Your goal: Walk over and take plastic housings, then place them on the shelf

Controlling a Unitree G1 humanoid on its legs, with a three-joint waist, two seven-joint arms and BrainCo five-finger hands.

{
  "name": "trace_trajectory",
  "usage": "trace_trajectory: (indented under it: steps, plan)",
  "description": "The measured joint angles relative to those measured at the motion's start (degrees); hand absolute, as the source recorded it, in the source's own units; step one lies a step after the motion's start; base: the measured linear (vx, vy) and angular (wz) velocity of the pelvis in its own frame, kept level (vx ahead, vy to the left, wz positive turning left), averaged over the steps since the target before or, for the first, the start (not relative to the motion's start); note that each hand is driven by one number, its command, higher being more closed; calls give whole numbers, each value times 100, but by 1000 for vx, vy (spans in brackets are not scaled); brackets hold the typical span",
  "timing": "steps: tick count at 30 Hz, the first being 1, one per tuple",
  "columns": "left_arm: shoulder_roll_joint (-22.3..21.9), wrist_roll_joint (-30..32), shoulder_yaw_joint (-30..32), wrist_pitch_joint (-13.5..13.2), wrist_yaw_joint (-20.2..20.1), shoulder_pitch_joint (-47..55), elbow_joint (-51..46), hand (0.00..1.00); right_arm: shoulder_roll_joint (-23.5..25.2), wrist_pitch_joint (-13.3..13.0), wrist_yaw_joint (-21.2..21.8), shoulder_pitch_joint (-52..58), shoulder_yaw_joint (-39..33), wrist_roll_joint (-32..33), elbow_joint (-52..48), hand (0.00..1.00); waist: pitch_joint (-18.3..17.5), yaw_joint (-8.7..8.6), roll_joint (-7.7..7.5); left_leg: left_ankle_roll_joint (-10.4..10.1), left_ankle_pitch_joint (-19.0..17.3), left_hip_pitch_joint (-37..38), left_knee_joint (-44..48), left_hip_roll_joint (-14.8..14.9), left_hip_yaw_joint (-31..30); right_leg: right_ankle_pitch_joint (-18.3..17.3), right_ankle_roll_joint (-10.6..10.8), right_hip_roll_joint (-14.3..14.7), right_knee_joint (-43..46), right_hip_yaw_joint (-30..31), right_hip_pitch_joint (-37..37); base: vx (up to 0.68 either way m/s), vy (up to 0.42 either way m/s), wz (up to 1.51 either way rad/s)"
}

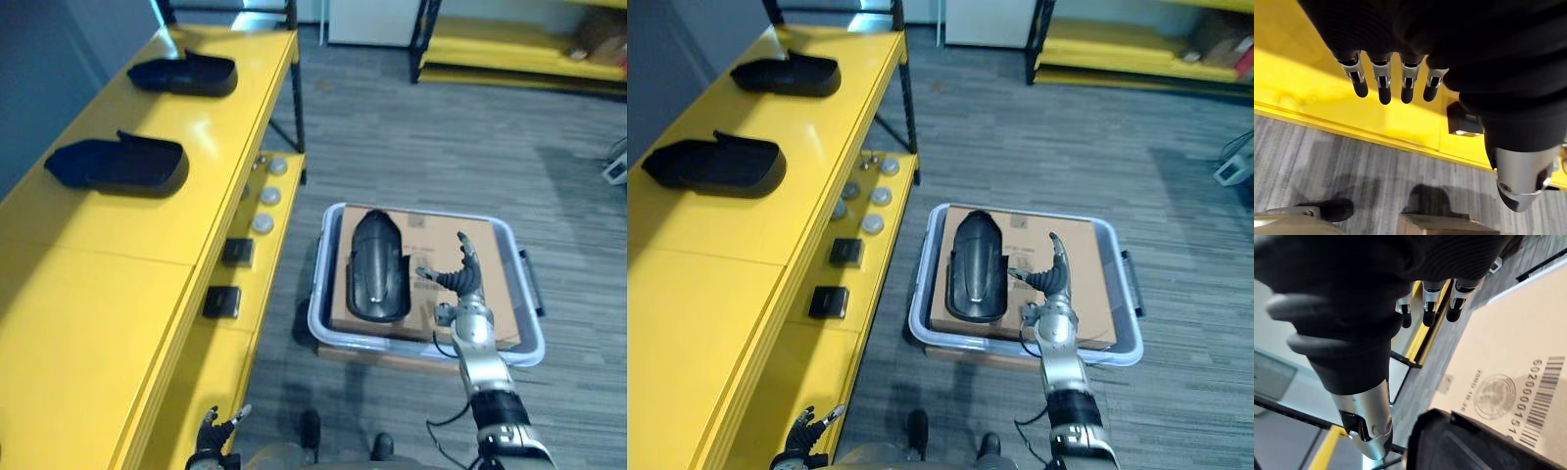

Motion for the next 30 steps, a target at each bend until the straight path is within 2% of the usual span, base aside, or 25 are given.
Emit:
trace_trajectory:
  steps: [2, 3, 5, 7, 12, 18, 24, 30]
  plan:
    - [-10, -8, -8, 0, 79, -1, -104, 0, 0, 116, -123, -279, -27, -1, 199, 0, 174, 30, 1, 0, 0, -129, 83, -35, -77, 4, -1, -33, 1, -100, -42, 38, 19, 26]
    - [-12, -20, -23, -5, 128, -5, -155, 0, 1, 169, -232, -474, -46, -21, 382, 0, 254, 122, 7, 0, 0, -199, 109, -47, -100, 5, -1, -44, 12, -135, -95, 24, 9, 21]
    - [-26, -66, -59, -25, 210, -12, -222, 0, 3, 267, -375, -803, -159, -118, 739, 0, 370, 173, 22, 0, 0, -329, 166, -72, -158, 7, -4, -67, 36, -177, -182, 12, 6, 17]
    - [-24, -72, -118, -55, 258, -48, -227, 0, -6, 369, -503, -1085, -305, -159, 987, 0, 516, 171, 77, 0, 0, -387, 218, -73, -224, 31, -10, -67, 84, -225, -212, -7, 13, 18]
    - [-33, -185, -304, -61, 437, -251, -227, 0, -292, 609, -756, -1836, -507, -225, 1862, 0, 835, 291, 142, 32, 28, -618, 285, -74, -244, 112, -57, -65, 111, -265, -412, -5, 4, 2]
    - [47, -299, -479, -51, 530, -396, -175, 0, -372, 839, -910, -2161, -526, -427, 2123, 0, 869, 287, 134, -20, 147, -695, 197, -85, -337, 122, -70, -61, 119, -309, -494, 6, -1, 8]
    - [56, -312, -514, -50, 584, -491, -168, 0, -379, 846, -950, -2382, -522, -430, 2324, 0, 926, 279, 125, -65, 377, -638, -129, -60, -358, 121, -72, -32, 117, -297, -584, -14, -18, -1]
    - [108, -408, -593, -50, 585, -508, -171, 0, -362, 875, -942, -2366, -469, -445, 2299, 0, 973, 235, 87, -63, 400, -589, -132, -56, -314, 120, -73, -37, 125, -279, -546, 5, -1, 0]
